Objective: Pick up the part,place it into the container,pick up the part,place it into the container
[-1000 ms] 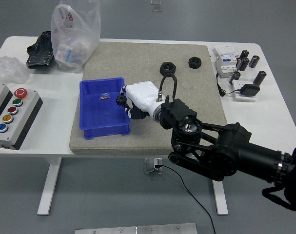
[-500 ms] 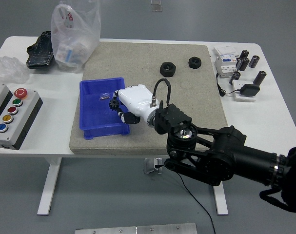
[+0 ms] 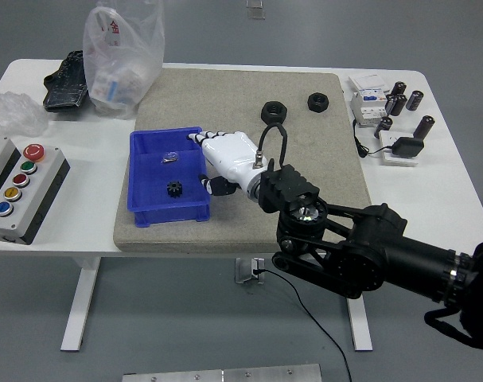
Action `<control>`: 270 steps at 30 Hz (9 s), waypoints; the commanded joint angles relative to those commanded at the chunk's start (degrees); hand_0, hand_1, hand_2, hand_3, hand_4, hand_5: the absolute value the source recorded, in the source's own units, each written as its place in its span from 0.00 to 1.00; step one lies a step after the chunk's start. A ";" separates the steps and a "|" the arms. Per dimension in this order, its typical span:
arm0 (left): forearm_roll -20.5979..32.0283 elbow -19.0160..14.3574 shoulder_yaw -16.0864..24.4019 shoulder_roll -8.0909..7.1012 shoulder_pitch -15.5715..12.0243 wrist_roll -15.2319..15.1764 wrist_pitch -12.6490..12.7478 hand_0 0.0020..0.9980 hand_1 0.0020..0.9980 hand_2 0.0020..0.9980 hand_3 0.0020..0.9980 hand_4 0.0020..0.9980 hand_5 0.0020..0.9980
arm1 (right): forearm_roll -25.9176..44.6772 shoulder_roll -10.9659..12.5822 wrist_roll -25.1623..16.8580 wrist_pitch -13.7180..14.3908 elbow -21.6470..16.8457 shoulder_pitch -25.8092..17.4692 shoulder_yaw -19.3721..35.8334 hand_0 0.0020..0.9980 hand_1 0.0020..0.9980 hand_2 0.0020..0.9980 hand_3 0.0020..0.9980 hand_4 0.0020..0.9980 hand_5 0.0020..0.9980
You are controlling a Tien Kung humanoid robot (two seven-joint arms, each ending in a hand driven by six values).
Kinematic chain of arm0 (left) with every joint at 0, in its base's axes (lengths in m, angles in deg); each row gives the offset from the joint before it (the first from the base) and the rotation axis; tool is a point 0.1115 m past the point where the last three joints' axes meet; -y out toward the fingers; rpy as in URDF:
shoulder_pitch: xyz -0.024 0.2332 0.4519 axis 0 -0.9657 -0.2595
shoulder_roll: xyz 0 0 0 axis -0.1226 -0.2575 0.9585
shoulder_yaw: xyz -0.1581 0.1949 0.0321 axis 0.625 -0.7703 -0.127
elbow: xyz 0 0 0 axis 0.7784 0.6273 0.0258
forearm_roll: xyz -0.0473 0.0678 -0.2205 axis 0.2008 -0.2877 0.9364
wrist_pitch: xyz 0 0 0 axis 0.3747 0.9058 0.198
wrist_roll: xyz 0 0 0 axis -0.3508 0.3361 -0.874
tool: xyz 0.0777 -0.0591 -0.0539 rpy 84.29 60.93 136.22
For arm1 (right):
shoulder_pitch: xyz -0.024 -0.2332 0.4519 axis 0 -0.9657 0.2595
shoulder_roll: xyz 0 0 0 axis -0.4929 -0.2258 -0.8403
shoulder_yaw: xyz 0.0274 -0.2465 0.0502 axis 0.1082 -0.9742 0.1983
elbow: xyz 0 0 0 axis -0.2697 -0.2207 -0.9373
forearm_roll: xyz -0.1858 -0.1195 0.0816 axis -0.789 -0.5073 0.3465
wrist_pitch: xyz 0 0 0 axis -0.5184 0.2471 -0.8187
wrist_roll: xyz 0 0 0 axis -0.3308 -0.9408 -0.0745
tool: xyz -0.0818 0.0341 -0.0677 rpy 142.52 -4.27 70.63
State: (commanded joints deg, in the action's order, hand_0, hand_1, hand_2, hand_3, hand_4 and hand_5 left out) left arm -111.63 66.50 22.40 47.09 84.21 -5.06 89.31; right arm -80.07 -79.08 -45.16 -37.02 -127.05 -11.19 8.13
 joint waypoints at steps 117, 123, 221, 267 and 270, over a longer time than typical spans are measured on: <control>1.35 0.00 -1.69 -0.41 0.62 -1.09 -0.25 0.72 0.56 0.57 0.63 0.66 0.51 | 3.37 -3.78 -2.74 -4.10 22.41 4.37 -6.22 0.64 0.85 0.88 0.88 0.50 0.26; 1.42 0.00 -1.69 -0.42 0.44 -1.14 -0.21 0.72 0.56 0.57 0.63 0.66 0.51 | 3.42 -2.76 -2.10 -4.66 20.36 3.81 -6.60 0.64 0.84 0.87 0.83 0.46 0.26; 1.31 0.00 -1.59 -0.47 -0.08 -1.43 -0.21 0.72 0.56 0.57 0.62 0.64 0.52 | -2.20 0.28 0.66 -4.70 -1.50 4.39 -1.24 0.32 0.46 0.34 0.44 0.21 0.00; 3.21 0.00 -2.79 -0.96 -0.31 -1.99 -0.31 0.72 0.56 0.57 0.63 0.65 0.53 | -4.14 -3.78 -2.57 -2.10 1.18 3.80 -8.70 0.55 0.81 0.83 0.97 0.65 0.20; 3.06 0.00 -2.71 -0.92 -0.33 -1.93 -0.32 0.72 0.56 0.57 0.63 0.65 0.54 | -4.01 -3.78 -2.28 -1.49 1.01 3.49 -7.77 0.55 0.82 0.85 1.00 0.73 0.24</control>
State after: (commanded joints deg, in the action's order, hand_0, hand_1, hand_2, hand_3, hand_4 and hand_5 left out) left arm -108.57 66.50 19.68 46.17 83.88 -6.99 89.00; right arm -84.08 -82.86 -47.43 -38.51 -126.04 -7.70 0.36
